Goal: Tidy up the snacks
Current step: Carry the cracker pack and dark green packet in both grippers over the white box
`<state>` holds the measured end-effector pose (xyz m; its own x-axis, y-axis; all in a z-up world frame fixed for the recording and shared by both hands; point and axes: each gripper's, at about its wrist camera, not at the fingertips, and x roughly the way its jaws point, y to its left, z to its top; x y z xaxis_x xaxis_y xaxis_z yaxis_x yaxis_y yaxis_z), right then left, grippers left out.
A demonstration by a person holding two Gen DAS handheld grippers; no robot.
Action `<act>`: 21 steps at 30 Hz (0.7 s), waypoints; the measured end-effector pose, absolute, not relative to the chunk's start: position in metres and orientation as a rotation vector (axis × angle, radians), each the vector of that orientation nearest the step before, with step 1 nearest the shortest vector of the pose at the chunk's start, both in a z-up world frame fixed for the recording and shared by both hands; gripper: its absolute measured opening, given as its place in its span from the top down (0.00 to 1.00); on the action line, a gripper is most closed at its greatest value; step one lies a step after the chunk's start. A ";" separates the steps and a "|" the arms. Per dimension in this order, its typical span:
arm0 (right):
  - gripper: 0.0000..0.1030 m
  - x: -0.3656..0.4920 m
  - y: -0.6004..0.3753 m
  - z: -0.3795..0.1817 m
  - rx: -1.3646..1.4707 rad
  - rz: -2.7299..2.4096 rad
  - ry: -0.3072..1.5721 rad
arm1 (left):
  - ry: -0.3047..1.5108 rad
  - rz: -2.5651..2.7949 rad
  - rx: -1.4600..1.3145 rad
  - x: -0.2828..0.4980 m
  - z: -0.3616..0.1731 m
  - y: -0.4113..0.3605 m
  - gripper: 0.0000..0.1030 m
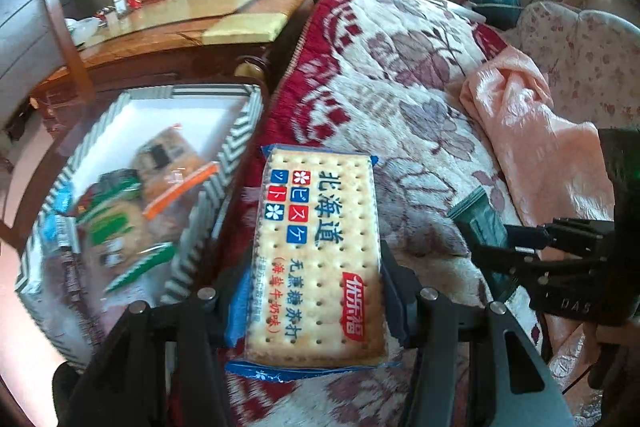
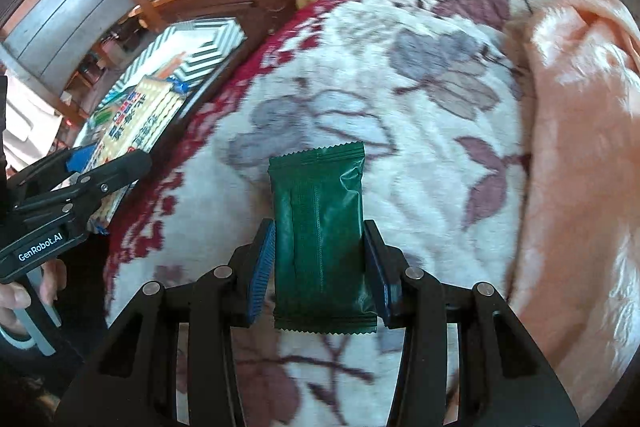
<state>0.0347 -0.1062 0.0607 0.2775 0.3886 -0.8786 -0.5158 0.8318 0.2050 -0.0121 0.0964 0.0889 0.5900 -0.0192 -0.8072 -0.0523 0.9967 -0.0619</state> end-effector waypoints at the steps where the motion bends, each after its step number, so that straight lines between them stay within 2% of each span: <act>1: 0.59 0.033 -0.102 0.062 -0.135 0.619 1.137 | 0.935 0.027 -0.083 -0.015 0.091 0.100 0.45; 21: 0.59 0.020 0.017 0.088 -0.283 0.787 1.105 | 0.882 0.212 -0.180 -0.048 0.108 0.191 0.45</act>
<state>0.0196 0.0171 0.0879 0.2180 0.4252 -0.8785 -0.6912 0.7027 0.1686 -0.0478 0.1913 0.1078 0.6169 0.1093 -0.7794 -0.2568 0.9641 -0.0681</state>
